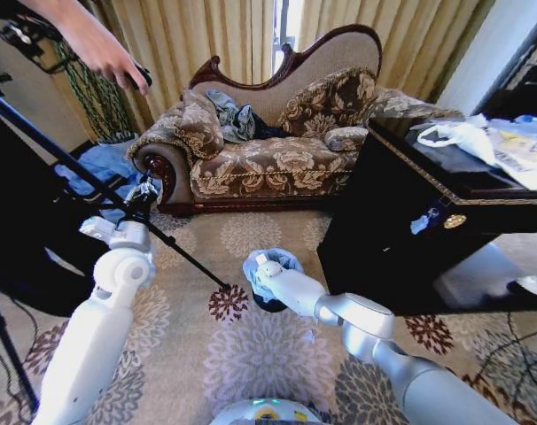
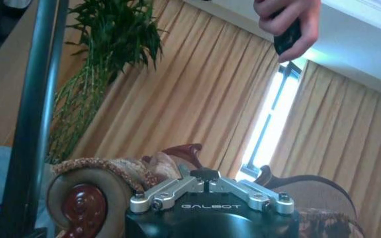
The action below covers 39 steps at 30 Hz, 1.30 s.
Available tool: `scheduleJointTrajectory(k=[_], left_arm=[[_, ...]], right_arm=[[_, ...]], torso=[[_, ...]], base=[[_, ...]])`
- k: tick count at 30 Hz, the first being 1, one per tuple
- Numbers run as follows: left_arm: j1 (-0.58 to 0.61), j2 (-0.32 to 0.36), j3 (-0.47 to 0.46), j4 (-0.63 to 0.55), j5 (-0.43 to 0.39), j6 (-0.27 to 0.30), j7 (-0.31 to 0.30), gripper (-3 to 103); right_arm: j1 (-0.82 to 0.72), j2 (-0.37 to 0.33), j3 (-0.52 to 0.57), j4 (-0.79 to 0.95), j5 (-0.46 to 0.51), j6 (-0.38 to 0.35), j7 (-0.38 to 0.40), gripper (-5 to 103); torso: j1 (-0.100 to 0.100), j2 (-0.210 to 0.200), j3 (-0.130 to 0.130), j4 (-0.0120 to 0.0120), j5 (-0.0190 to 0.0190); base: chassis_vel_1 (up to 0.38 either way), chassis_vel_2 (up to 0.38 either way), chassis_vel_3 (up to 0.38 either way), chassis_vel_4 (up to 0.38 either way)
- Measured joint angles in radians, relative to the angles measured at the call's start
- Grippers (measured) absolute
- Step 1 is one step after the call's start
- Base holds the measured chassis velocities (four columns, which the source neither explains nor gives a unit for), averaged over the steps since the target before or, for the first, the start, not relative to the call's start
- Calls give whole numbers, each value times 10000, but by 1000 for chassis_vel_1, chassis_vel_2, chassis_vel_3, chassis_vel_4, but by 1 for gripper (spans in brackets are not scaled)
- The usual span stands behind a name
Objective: Place a garbage bag over the trash bin.
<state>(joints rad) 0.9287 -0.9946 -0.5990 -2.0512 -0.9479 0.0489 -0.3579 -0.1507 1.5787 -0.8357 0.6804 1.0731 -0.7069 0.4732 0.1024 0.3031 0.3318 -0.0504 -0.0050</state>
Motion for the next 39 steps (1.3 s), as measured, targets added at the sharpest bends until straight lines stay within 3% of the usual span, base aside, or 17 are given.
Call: scheduleJointTrajectory(k=[12, 26, 33, 39], left_arm=[[-202, -140, 485, -115, 80, 137, -97, 0], [-361, -72, 1041, -386, 256, 413, -329, 0], [-262, -31, 1132, -599, 290, 474, -371, 0], [-211, 28, 1025, -641, 273, 488, -382, 0]], right_arm=[[350, -1244, -373, 1476, 389, -124, 339, 100], [366, -2843, -283, 4437, 1860, -218, 1712, 100], [366, -3100, -39, 4834, 1810, 9, 2025, 100], [417, -2925, 120, 4816, 2070, 61, 2333, 100]], torso=[[0, 0, 0, -1, 2], [0, 0, 0, -1, 2], [0, 0, 0, -1, 2], [0, 0, 0, -1, 1]], base=[[0, 0, 0, 0], [0, 0, 0, 0], [0, 0, 0, 0], [0, 0, 0, 0]])
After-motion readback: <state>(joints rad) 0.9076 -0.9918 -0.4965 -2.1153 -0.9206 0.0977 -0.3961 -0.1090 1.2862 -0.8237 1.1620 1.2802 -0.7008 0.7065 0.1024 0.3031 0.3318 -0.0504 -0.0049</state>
